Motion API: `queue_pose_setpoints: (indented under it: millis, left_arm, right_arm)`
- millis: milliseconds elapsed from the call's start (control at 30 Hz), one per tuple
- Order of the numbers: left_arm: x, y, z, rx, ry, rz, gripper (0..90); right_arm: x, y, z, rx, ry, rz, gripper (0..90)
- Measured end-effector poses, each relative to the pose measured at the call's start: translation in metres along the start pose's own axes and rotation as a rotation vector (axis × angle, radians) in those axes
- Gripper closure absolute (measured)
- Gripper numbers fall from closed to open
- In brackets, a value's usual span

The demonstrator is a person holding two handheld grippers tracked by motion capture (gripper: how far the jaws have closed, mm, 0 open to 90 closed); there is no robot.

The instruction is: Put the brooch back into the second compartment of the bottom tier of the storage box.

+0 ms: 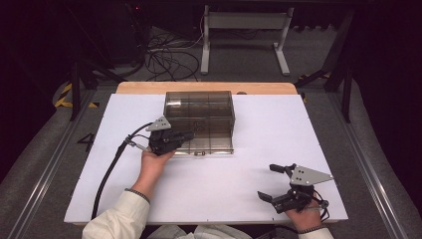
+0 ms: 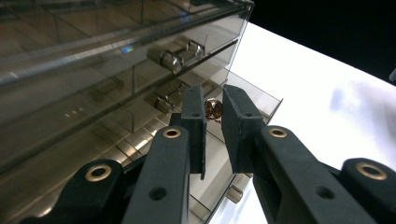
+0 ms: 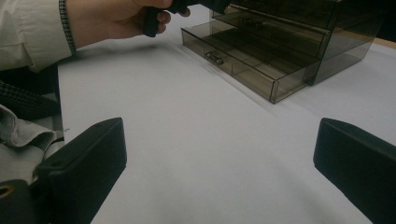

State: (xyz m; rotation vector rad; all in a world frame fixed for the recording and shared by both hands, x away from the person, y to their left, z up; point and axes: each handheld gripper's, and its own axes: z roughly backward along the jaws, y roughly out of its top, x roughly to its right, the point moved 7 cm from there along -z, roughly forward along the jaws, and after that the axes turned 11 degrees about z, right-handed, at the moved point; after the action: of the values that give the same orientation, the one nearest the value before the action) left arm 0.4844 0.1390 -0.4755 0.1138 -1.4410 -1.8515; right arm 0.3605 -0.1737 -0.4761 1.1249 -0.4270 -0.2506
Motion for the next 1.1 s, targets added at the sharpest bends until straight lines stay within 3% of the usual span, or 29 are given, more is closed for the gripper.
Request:
queue_pose_setpoints:
  millis: [233,367,600,1100]
  left_arm:
    - [-0.003,-0.007,-0.008,-0.026,0.014,0.003,79.5]
    - [-0.005,-0.011,-0.011,-0.039,0.036,-0.022,79.5]
    - [-0.005,-0.017,-0.016,-0.061,0.041,-0.025,79.6]
    - [-0.004,-0.017,-0.015,-0.064,0.057,-0.046,79.3]
  right_arm:
    - [0.0,0.0,0.0,0.0,0.001,-0.001,3.2]
    - [0.0,0.0,0.0,0.0,0.0,-0.003,3.2]
    - [0.0,0.0,0.0,0.001,0.001,-0.001,3.2]
    - [-0.001,0.0,0.0,0.001,0.006,0.002,3.2]
